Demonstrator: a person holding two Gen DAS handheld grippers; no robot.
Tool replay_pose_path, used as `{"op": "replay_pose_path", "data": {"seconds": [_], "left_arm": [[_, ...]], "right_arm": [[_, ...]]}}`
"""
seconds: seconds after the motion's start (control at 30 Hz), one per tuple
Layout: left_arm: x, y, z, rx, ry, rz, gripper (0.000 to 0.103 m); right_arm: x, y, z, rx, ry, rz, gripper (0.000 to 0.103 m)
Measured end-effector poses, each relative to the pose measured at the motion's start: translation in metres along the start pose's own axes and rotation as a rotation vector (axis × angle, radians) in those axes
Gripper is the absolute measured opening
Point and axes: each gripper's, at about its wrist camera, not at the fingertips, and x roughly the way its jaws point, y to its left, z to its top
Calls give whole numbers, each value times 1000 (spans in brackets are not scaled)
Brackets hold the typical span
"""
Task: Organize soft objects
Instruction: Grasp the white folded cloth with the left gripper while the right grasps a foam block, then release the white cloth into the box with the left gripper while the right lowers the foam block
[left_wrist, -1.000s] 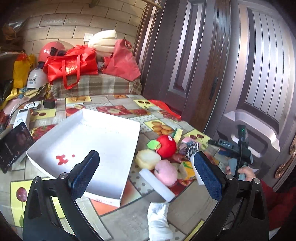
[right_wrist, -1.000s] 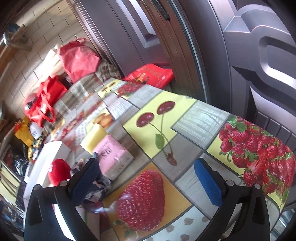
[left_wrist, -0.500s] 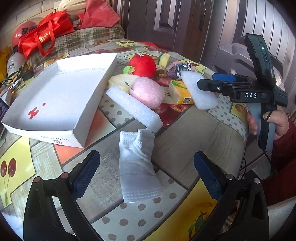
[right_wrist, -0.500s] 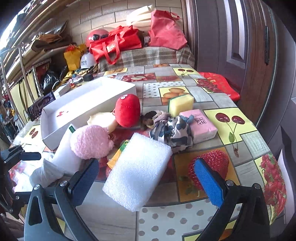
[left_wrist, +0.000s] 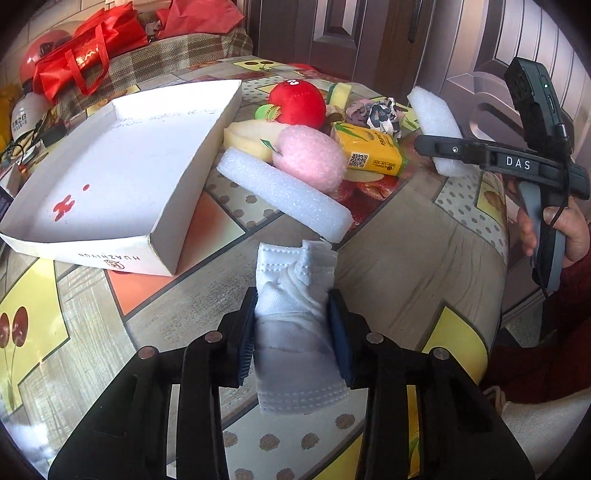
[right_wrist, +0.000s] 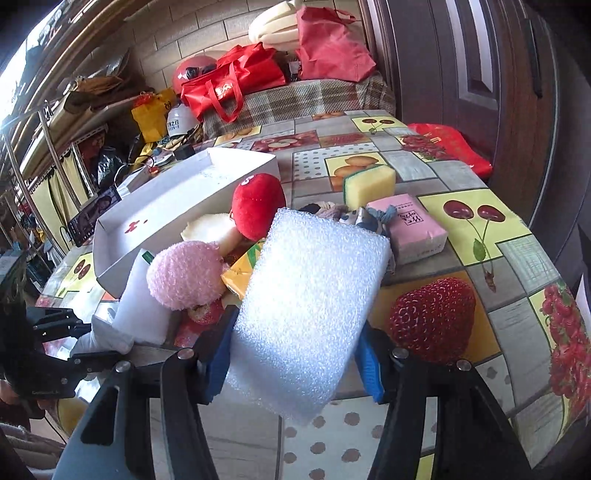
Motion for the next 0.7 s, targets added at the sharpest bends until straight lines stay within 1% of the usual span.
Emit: {"op": "replay_pose_path", "data": {"seconds": [0.07,0.1,0.13,0.2,0.23,0.33,0.4,0.43,0.47,0.53,0.6,0.63,0.7], "left_arm": [[-6,-1,-1,-2,-26,11,36],[-11,-2,-1,-4,-55,12,36],[-19,-1,0,-8,-96,11,36],[-40,3,5,-22,-209,20,36],[-50,6,7,-30,-269,42,36],[-81,16,10,-37,-472,176,36],[-94,24,8,-49,-567,302,36],[-97,29,5,-63,-597,347,36],[-99,37,0,-84,-616,372,36],[-100,52,-10,-132,-632,417,36],[-102,65,-20,-182,-633,440,36],[-107,71,-25,-214,-651,437,36],[-117,74,-36,-239,-699,475,36]], "right_arm": [[-13,0,5,7,-69,22,58],[-18,1,8,9,-110,25,58],[-24,3,11,8,-156,27,59],[-34,7,17,-4,-257,19,59],[-37,9,20,-11,-306,10,59],[-41,18,25,-29,-444,-25,59],[-36,22,26,-36,-507,-53,59],[-32,24,26,-37,-522,-64,59],[-28,25,26,-36,-526,-71,59],[-19,26,23,-32,-517,-75,59],[-13,27,22,-39,-494,-80,59],[-14,27,21,-39,-504,-80,59],[-17,29,20,-41,-525,-82,59]]}}
